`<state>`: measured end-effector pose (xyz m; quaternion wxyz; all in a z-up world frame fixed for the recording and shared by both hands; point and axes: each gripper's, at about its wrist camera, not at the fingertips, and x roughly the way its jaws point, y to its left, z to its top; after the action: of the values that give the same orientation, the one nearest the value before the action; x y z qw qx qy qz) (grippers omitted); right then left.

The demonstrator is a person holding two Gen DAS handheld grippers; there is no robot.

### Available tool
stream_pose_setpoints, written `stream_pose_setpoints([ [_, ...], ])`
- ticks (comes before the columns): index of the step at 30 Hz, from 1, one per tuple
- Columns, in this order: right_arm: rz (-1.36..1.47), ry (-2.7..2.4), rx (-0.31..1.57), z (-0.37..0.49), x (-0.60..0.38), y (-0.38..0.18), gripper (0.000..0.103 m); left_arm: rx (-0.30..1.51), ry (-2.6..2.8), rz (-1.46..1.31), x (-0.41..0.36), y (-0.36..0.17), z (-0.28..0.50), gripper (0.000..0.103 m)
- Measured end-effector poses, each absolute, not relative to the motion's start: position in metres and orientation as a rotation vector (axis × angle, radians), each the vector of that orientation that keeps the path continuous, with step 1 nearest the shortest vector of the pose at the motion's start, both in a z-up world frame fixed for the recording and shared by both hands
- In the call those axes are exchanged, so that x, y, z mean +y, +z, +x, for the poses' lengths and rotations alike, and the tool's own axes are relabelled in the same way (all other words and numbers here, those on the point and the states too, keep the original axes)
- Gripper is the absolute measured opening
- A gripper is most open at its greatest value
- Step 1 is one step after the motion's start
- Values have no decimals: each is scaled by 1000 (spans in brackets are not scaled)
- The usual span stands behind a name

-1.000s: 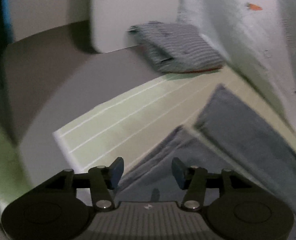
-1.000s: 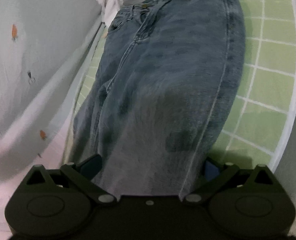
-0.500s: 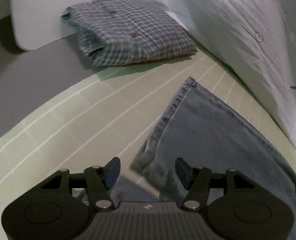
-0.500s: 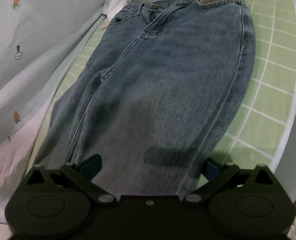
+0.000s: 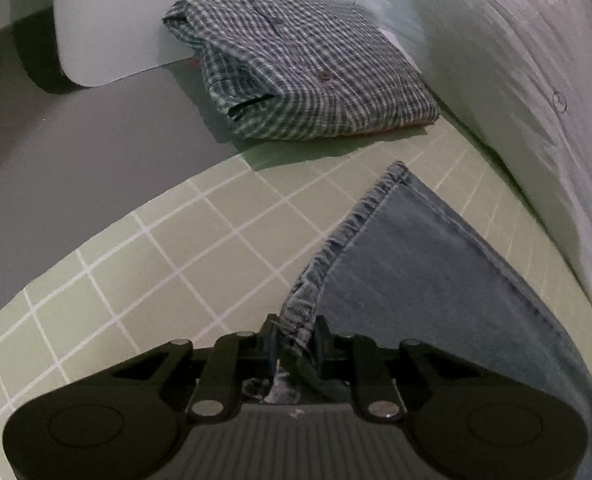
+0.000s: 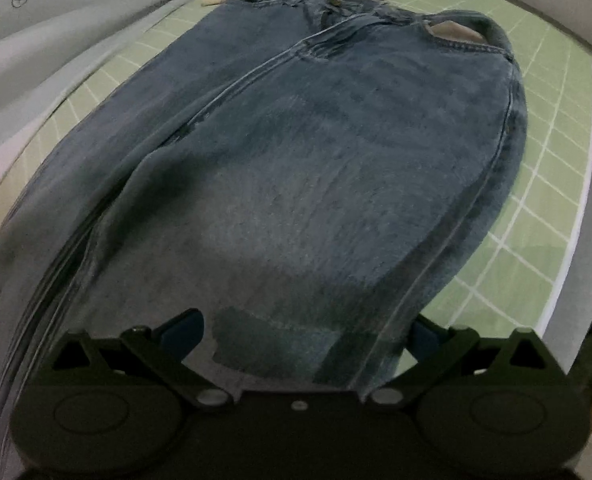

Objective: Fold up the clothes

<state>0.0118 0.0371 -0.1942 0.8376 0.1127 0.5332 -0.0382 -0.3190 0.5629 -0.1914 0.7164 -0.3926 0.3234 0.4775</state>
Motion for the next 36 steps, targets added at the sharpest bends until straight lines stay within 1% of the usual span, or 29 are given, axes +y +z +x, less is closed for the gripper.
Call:
stream_pose_setpoints([
  [1,242,-87,1127,12,37,-195,103,723,1058,-853,561,-189,-317,21],
  [2,243,-89,1127,12,36,-195,103,731,1059,-835,559,-186,-315,25],
  [4,245,-87,1125,11,35,-194,103,713,1058,-815,552,-177,-314,26],
  [6,266,-74,1115,8,31,-194,103,691,1047,-795,544,-167,-316,35],
  [8,325,-57,1090,4,22,-193,103,672,1038,-775,534,-156,-319,50],
  [9,358,-47,1077,2,16,-192,103,662,1036,-768,529,-150,-321,53],
  [11,421,-22,1054,-1,5,-192,103,640,1017,-767,515,-141,-326,66],
  [12,450,-6,1044,-2,-1,-192,103,632,1003,-772,507,-137,-329,68],
  [14,534,33,1030,-1,-14,-194,103,622,978,-781,489,-132,-333,77],
  [17,669,92,1010,2,-36,-198,103,629,957,-792,455,-128,-335,85],
  [22,962,171,1007,21,-85,-215,103,661,947,-852,390,-132,-333,86],
  [24,1040,178,1015,35,-103,-221,103,659,931,-902,366,-134,-332,86],
  [33,1175,156,998,100,-197,-235,103,686,861,-1071,259,-155,-310,86],
  [36,1175,181,1012,120,-218,-236,103,696,864,-1120,227,-164,-304,86],
])
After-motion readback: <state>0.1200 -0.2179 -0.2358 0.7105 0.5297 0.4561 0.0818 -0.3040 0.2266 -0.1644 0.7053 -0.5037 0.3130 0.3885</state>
